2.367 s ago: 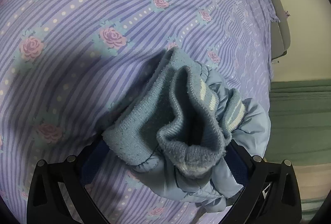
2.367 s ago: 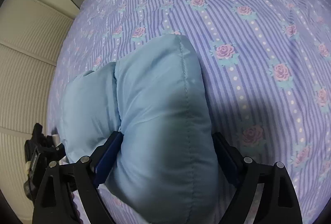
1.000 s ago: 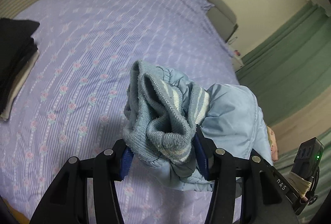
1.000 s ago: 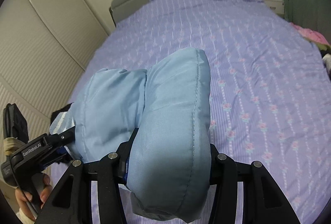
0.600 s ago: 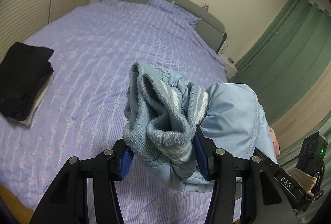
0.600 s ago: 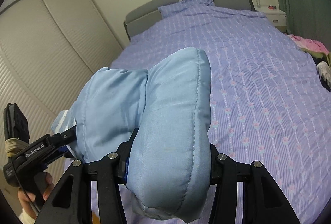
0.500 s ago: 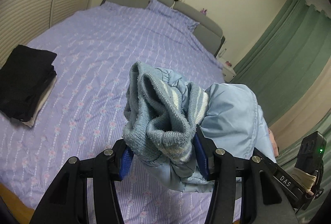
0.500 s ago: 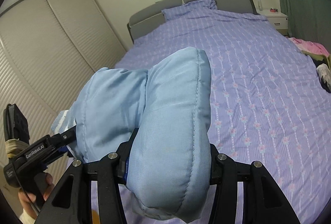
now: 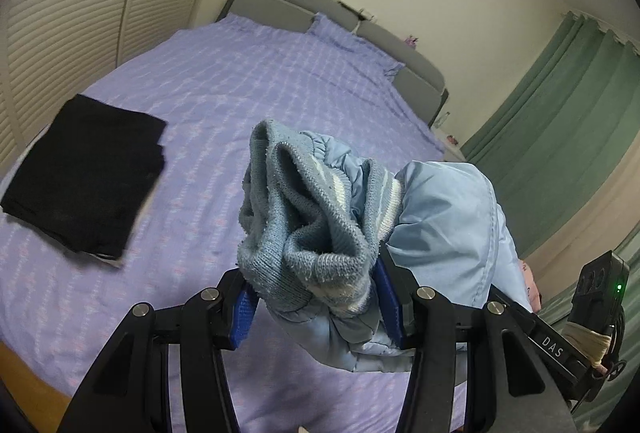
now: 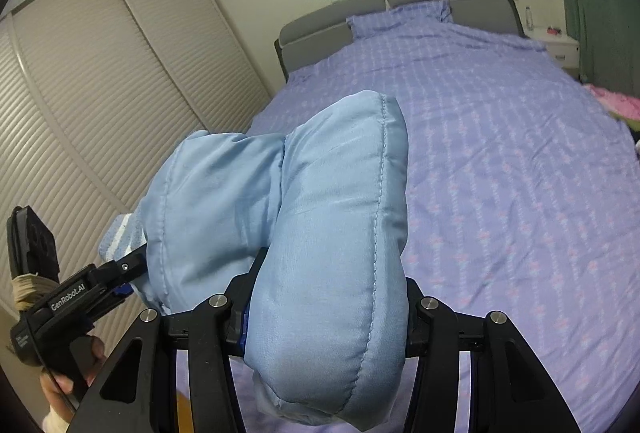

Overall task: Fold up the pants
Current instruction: 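Carry the folded pants with both grippers onto the black clothing stack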

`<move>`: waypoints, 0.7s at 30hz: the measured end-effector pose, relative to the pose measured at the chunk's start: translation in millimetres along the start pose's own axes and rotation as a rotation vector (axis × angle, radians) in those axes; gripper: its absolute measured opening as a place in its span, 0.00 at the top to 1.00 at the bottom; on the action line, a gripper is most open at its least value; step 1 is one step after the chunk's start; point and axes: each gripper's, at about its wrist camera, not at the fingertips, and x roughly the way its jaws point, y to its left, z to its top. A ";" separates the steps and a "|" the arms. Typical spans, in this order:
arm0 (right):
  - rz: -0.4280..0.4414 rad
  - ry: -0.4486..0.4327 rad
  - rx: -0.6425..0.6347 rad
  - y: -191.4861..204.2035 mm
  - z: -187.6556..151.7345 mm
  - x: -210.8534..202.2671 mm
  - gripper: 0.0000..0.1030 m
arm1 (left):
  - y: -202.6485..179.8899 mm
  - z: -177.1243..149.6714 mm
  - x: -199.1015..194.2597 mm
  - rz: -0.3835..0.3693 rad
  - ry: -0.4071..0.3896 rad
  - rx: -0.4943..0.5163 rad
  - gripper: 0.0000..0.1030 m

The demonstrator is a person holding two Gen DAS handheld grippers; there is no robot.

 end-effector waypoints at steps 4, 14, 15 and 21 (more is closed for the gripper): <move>0.018 0.013 0.007 43.0 -7.9 31.0 0.51 | 53.3 20.1 -10.6 0.014 0.015 -0.016 0.51; 0.117 0.105 -0.048 153.3 -17.7 142.6 0.51 | 196.8 68.7 -33.4 0.095 0.004 -0.094 0.51; 0.128 0.115 -0.060 164.6 -17.0 154.8 0.51 | 214.4 75.3 -34.1 0.103 0.000 -0.113 0.51; 0.163 0.158 -0.132 218.3 -4.8 224.9 0.51 | 292.0 104.1 -20.1 0.108 -0.021 -0.174 0.51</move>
